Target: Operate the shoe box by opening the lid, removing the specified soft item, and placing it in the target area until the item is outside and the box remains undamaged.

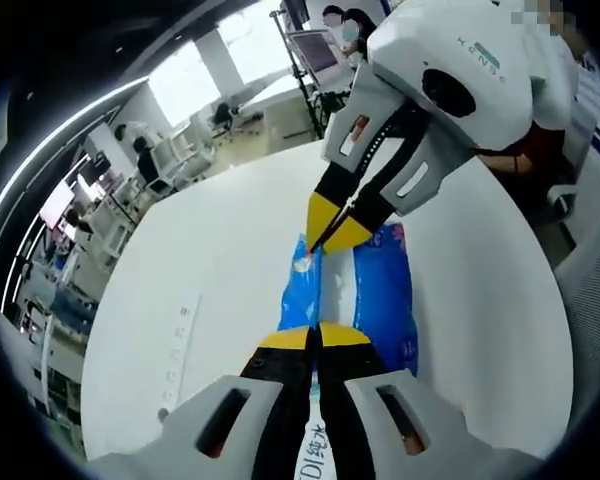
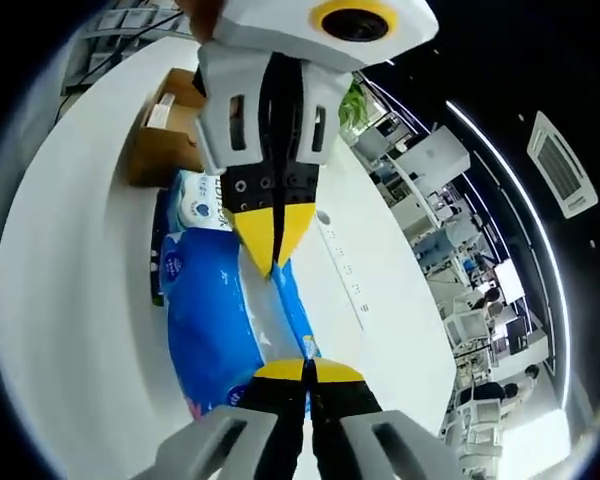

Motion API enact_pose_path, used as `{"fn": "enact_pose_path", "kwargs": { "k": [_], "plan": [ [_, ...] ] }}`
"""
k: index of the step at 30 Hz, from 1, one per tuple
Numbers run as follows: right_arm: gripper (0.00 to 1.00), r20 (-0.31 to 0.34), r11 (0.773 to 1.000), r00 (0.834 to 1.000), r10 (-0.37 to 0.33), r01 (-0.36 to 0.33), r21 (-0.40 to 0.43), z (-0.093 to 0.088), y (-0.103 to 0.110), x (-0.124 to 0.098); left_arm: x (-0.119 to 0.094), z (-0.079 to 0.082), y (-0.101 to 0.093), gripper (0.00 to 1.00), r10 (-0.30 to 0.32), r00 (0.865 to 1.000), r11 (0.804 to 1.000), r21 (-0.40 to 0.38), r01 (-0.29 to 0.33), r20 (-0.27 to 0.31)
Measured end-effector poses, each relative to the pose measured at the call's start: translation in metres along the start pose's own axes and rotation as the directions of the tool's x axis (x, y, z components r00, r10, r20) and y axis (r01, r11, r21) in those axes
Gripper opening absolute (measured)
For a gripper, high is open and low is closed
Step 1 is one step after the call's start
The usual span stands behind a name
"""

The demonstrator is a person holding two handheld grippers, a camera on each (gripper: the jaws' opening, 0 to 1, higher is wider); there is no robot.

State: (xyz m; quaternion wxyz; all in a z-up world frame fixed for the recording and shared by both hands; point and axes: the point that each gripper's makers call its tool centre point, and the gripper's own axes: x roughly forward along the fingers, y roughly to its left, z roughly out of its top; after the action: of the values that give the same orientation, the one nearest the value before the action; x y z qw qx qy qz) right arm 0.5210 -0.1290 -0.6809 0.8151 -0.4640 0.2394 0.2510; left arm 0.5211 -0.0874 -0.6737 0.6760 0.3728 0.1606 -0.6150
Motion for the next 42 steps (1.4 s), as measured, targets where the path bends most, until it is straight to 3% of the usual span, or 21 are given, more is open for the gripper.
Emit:
{"fn": "enact_pose_path", "kwargs": {
  "k": [8, 24, 32, 34, 42],
  "plan": [
    [0.00, -0.032, 1.000, 0.999, 0.009, -0.009, -0.004, -0.021, 0.002, 0.010, 0.024, -0.003, -0.011, 0.00, -0.039, 0.999, 0.997, -0.061, 0.039, -0.002],
    [0.00, -0.084, 0.998, 0.994, 0.063, -0.064, -0.011, -0.048, 0.019, 0.034, 0.059, -0.022, -0.016, 0.00, -0.068, 0.997, 0.994, -0.091, 0.065, -0.032],
    [0.00, -0.097, 0.998, 0.993, 0.067, -0.066, 0.007, -0.053, 0.020, 0.036, 0.065, -0.024, -0.019, 0.00, -0.068, 0.997, 0.993, -0.099, 0.065, -0.035],
    [0.00, -0.101, 0.998, 0.993, 0.069, -0.069, 0.007, -0.054, 0.021, 0.035, 0.065, -0.024, -0.019, 0.00, -0.050, 0.998, 0.998, -0.052, 0.047, -0.050],
    [0.01, -0.104, 0.996, 0.991, 0.083, -0.082, 0.018, -0.052, 0.023, 0.031, 0.058, -0.018, -0.017, 0.06, -0.040, 0.999, 0.995, -0.091, 0.037, -0.025]
  ]
}}
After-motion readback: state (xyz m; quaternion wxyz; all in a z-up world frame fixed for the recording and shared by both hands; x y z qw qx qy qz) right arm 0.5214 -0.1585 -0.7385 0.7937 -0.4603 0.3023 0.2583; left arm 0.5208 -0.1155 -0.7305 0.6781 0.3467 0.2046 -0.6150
